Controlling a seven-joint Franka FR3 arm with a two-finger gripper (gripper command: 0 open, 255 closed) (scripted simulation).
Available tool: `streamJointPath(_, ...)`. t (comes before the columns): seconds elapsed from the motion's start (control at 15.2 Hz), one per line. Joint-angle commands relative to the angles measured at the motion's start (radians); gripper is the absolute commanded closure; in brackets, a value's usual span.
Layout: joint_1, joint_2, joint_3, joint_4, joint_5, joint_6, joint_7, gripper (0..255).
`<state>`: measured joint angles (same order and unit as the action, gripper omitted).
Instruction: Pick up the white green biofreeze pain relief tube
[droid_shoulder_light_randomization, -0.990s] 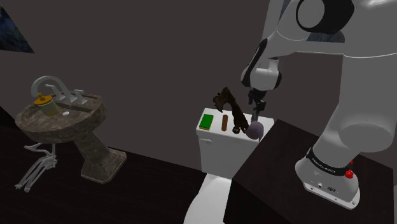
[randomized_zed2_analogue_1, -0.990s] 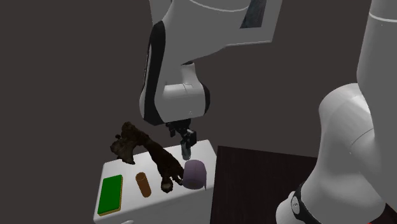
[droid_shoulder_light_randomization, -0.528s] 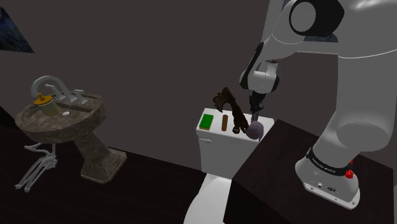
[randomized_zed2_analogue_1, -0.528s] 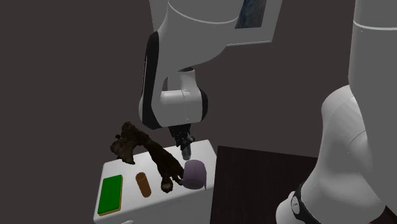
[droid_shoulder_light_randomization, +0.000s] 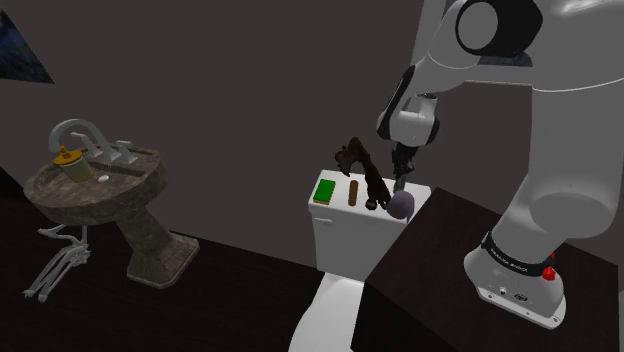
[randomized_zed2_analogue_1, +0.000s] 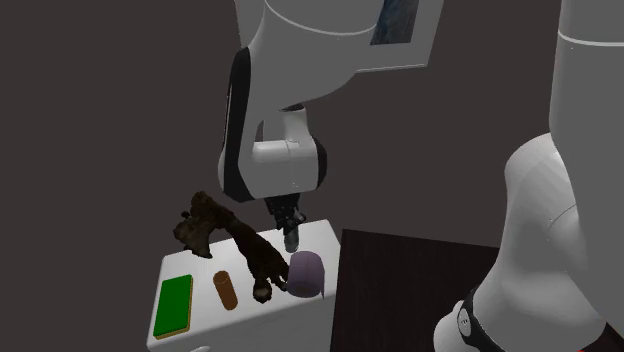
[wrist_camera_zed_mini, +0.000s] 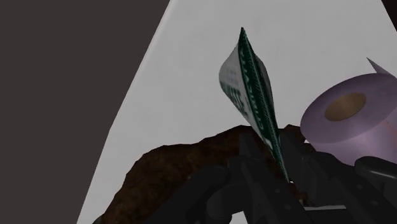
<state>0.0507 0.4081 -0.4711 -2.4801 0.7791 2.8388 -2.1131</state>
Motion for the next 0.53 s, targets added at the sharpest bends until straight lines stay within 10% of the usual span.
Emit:
streamJointPath(0.0,0.024,-0.024,-0.030,-0.011,-0.034,-0.012,0.028,255)
streamJointPath(0.46,0.136,-0.133,-0.174,-0.049,-0.210,-0.070,0.163,255)
